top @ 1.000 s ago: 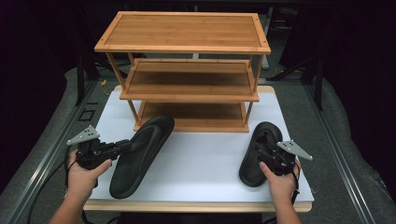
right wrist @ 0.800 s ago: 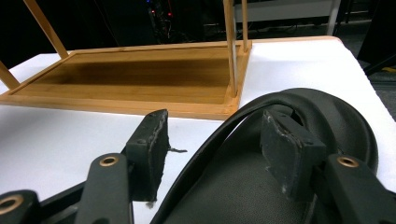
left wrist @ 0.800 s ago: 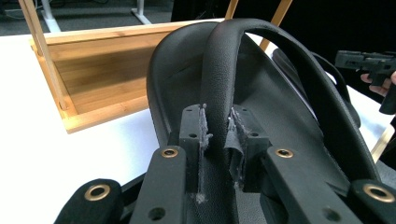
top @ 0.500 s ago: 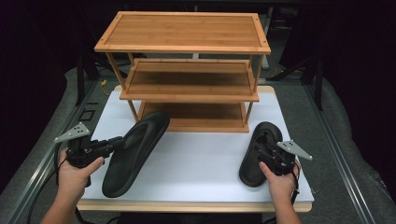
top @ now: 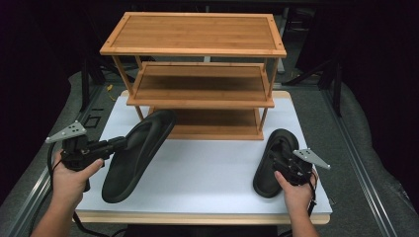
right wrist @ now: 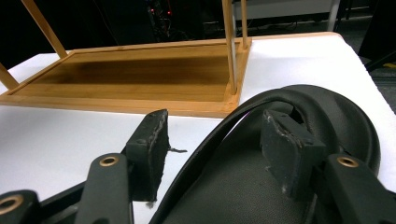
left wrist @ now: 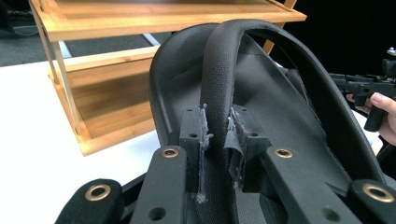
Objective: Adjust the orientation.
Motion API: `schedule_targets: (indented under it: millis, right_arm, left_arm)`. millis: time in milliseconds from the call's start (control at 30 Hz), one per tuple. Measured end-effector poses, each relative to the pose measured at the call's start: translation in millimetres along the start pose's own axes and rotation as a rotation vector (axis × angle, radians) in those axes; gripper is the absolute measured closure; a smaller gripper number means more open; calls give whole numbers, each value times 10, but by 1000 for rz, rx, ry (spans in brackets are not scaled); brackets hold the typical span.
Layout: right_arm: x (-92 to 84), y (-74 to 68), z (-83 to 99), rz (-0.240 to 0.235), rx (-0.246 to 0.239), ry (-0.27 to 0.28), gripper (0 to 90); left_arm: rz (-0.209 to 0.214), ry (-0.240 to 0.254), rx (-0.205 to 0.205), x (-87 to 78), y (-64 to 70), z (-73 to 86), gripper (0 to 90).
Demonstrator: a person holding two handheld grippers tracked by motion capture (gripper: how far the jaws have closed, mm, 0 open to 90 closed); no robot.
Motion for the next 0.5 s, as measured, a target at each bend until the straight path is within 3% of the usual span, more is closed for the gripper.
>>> schedule_targets:
  millis: [200, 500]
  right_arm:
    - [-3, 5, 5, 1, 7, -7, 415]
    - [-3, 17, -2, 4, 6, 4, 416]
  left_arm:
    - [-7, 9, 13, -19, 16, -135, 764]
    - [-12, 34, 0, 69, -48, -400, 766]
Point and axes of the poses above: each handheld gripper's, and its own axes: x roughly forward along the jaws, z roughly out of its underside, y roughly to its right, the point moved 6 cm from there along x, roughly forward along the jaws, and after that the axes turned 8 degrees about -y, right-handed, at the moved point
